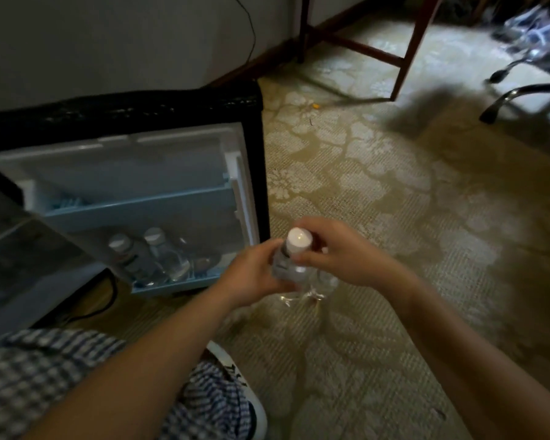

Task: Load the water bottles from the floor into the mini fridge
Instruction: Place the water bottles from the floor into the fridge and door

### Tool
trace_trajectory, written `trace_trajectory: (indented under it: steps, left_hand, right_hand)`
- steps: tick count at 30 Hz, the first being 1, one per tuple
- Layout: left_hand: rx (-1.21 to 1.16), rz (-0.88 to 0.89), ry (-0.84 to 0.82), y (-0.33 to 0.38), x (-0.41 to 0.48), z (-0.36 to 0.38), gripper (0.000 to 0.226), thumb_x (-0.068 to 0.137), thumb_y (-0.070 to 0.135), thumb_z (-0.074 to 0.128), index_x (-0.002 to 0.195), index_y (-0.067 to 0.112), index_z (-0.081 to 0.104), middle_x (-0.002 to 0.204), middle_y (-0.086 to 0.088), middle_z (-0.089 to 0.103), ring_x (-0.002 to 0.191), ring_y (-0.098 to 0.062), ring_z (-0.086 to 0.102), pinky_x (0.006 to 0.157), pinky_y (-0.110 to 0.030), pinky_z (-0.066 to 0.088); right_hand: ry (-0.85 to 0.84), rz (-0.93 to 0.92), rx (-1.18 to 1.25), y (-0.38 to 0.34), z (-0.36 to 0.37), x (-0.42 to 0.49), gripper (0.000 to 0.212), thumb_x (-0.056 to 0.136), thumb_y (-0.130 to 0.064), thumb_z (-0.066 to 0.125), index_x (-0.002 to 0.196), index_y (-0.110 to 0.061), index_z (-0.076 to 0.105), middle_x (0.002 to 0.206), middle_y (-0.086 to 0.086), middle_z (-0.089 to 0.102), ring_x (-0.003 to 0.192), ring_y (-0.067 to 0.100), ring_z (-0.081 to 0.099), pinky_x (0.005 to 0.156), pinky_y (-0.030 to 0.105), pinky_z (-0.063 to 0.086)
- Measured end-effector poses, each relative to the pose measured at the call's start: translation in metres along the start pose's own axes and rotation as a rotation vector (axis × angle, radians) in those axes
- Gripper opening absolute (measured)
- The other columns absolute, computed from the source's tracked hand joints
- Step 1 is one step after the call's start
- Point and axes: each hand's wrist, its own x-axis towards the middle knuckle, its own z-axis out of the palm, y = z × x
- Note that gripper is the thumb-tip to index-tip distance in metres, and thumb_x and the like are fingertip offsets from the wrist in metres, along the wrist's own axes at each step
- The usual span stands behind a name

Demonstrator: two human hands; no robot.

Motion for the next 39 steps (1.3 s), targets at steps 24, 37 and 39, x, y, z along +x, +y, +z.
trace_trajectory:
  steps: [24, 37, 39]
  left_hand:
    - [-0.267, -0.610, 0.333, -0.124, -0.030, -0.078, 0.061, 0.082, 0.013, 0.066, 0.138, 0.008, 0.040, 0.135, -0.014, 0.052, 0.123, -0.030, 0.052, 0.104, -0.036, 0.043]
    - [-0.287, -0.639, 0.128, -0.143, -0.023, -0.071, 0.055, 0.088, 0.010, 0.057, 0.138, 0.010, 0.037, 0.140, -0.013, 0.045, 0.128, -0.030, 0.044, 0.110, -0.039, 0.036]
    - [-0.329, -0.644, 0.152, -0.145, -0.022, -0.071, 0.053, 0.087, 0.004, 0.057, 0.136, 0.008, 0.039, 0.140, -0.014, 0.046, 0.127, -0.030, 0.045, 0.109, -0.041, 0.037]
  right_hand:
    - [-0.132, 0.062, -0.538, -0.057, 0.146, 0.154, 0.047, 0.089, -0.036, 0.057, 0.128, -0.013, 0.044, 0.126, 0.016, 0.058, 0.116, 0.036, 0.056, 0.092, 0.043, 0.046]
    - [-0.198, 0.170, -0.455, -0.038, 0.168, 0.172, 0.041, 0.090, -0.026, 0.058, 0.125, -0.007, 0.048, 0.127, 0.018, 0.057, 0.113, 0.035, 0.056, 0.092, 0.040, 0.047]
    - [-0.188, 0.190, -0.407, -0.036, 0.171, 0.175, 0.044, 0.091, -0.026, 0.058, 0.129, -0.007, 0.048, 0.131, 0.017, 0.055, 0.118, 0.033, 0.053, 0.095, 0.038, 0.043]
